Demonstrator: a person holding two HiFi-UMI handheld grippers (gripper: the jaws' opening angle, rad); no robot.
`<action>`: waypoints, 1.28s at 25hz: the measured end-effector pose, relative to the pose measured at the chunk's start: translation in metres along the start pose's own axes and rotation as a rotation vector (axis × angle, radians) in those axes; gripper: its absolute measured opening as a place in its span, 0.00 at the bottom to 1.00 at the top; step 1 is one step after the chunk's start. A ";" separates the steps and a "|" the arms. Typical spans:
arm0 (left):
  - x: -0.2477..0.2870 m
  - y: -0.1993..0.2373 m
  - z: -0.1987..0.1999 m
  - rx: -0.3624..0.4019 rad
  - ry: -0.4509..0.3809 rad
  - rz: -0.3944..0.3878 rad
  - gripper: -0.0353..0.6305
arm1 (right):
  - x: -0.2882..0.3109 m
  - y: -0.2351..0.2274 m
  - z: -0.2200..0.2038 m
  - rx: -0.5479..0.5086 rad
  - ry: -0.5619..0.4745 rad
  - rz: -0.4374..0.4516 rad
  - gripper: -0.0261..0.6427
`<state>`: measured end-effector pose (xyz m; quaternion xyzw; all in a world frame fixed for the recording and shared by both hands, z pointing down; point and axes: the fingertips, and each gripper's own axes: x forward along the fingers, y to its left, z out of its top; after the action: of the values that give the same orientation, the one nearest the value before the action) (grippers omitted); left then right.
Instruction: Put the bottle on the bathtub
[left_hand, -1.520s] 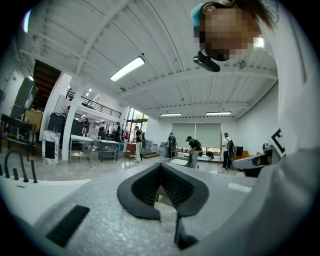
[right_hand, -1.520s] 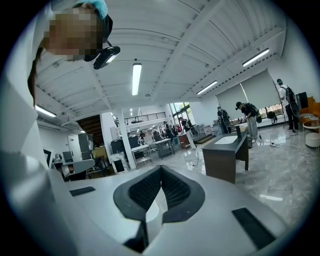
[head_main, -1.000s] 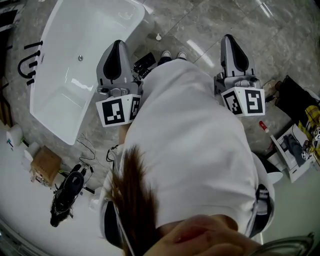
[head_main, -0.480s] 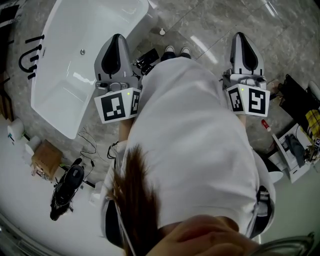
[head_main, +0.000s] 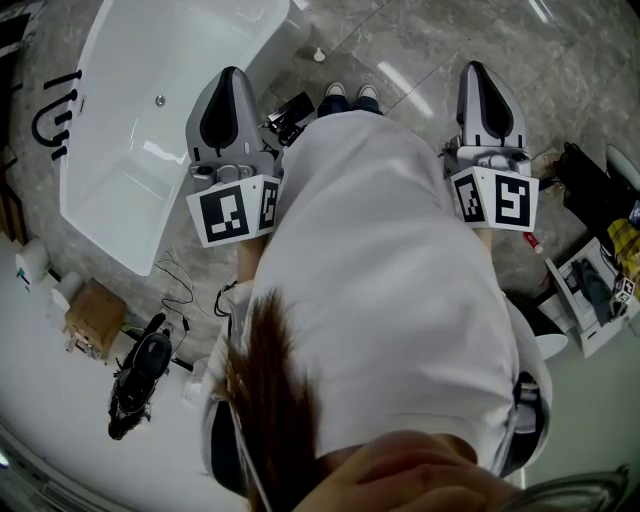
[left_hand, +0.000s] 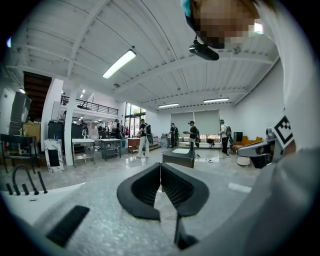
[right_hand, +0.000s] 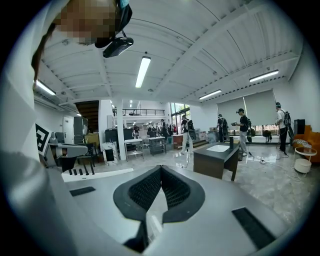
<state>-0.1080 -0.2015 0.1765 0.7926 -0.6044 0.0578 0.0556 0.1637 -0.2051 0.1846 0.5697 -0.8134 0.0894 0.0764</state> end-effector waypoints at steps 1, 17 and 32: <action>0.001 0.000 -0.001 0.000 0.003 0.000 0.08 | 0.000 0.000 0.000 0.000 0.001 0.001 0.06; 0.003 0.001 -0.005 0.002 0.004 -0.005 0.08 | 0.004 0.006 0.000 0.005 0.000 0.007 0.06; 0.006 0.000 -0.007 -0.011 0.013 -0.031 0.08 | 0.006 0.018 0.003 -0.005 -0.005 0.032 0.06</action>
<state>-0.1065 -0.2064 0.1849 0.8011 -0.5921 0.0588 0.0646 0.1444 -0.2055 0.1823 0.5567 -0.8228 0.0871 0.0744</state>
